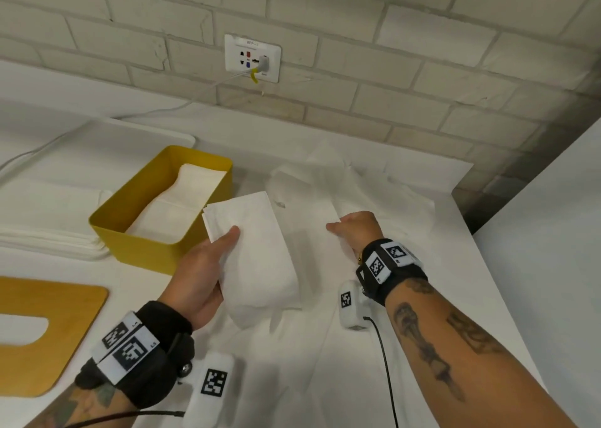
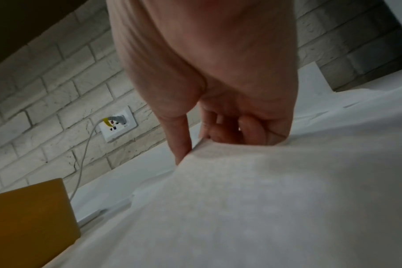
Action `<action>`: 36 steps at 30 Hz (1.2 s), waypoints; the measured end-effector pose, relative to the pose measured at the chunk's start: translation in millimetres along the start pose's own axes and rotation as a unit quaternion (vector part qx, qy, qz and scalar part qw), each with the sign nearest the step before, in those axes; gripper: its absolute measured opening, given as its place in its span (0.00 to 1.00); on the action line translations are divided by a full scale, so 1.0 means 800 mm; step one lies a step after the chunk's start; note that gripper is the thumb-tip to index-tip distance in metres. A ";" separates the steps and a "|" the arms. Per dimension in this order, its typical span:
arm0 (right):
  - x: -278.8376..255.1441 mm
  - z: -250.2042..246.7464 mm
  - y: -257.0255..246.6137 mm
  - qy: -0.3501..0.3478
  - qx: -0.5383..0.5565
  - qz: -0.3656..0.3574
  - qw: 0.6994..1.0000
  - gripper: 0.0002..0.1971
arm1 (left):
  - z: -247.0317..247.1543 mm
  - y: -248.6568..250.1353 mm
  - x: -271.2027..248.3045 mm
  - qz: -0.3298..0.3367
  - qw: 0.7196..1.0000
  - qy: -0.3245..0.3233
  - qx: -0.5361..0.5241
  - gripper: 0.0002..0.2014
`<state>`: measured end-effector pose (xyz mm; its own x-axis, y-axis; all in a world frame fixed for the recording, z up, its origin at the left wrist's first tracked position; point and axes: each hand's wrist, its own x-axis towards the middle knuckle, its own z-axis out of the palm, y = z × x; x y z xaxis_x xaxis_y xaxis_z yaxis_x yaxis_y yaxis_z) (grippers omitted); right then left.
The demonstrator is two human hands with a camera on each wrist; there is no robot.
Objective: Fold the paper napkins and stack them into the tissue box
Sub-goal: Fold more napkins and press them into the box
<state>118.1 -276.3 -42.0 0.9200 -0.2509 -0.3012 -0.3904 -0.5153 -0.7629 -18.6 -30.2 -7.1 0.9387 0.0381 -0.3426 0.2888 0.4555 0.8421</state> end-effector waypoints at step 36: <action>-0.159 0.027 -0.031 -0.133 0.255 -0.077 0.955 0.18 | 0.037 0.001 0.020 -0.023 0.995 -0.086 -0.044 0.18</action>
<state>11.3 -213.7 2.9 0.9679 0.0482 -0.2465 -0.2444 -0.0458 -0.9686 2.0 -55.2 0.7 0.9451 -0.1350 -0.2975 0.3225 0.5303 0.7840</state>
